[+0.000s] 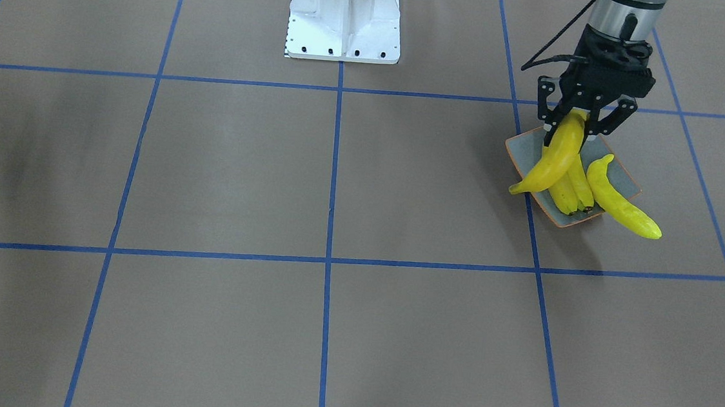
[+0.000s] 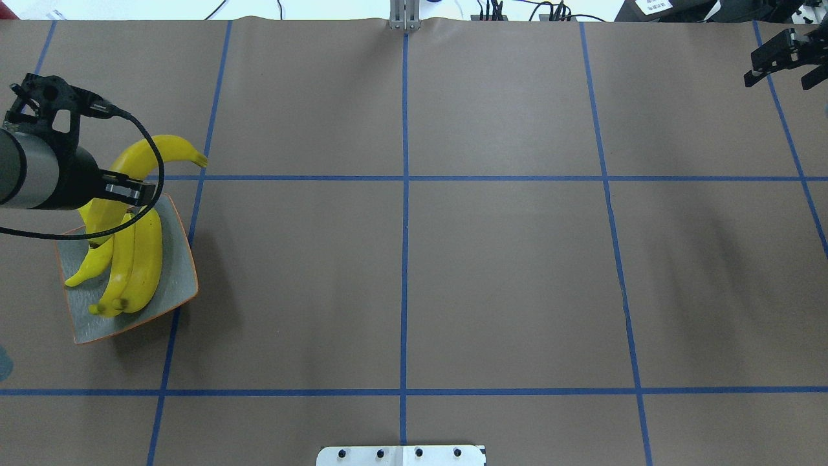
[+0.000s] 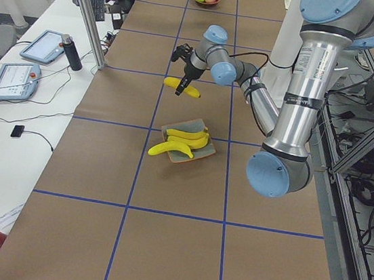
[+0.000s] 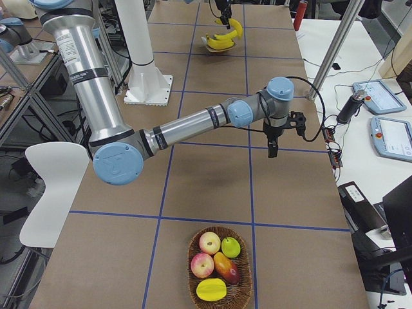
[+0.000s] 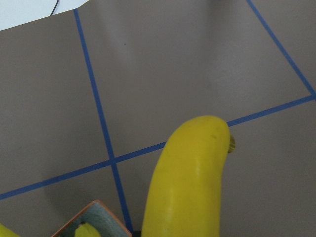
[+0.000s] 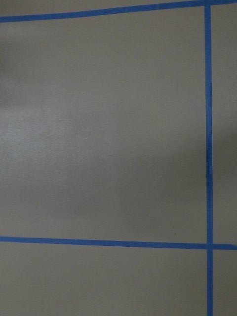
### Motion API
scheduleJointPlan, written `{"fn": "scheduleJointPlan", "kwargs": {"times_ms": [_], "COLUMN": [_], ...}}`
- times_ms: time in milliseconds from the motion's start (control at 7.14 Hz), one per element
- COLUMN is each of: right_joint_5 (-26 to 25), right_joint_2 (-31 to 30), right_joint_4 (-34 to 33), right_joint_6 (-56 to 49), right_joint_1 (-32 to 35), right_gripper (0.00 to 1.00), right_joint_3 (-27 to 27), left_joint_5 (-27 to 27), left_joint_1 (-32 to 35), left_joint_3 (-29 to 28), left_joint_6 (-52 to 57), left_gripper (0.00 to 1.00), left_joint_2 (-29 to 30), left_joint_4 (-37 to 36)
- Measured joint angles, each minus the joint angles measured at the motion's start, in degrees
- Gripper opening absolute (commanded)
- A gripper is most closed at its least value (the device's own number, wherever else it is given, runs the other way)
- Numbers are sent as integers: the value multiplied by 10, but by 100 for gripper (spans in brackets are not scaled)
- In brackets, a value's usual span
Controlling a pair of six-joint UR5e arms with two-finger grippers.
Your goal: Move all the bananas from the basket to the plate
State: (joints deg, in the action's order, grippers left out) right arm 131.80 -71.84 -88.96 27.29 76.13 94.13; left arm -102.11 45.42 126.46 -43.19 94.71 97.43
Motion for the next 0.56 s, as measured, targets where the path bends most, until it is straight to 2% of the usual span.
{"fn": "scheduleJointPlan", "kwargs": {"times_ms": [280, 560], "right_joint_5": [0, -2], "right_joint_2": [0, 1], "right_joint_4": [0, 1], "right_joint_6": [4, 17], "right_joint_1": [-8, -19], "right_gripper": [99, 99], "right_joint_3": [1, 4], "left_joint_5": [-17, -32], "left_joint_1": [5, 5], "left_joint_3": [-13, -53], "left_joint_6": [1, 3], "left_gripper": [0, 0], "left_joint_2": [-38, -75], "left_joint_4": [27, 100]}}
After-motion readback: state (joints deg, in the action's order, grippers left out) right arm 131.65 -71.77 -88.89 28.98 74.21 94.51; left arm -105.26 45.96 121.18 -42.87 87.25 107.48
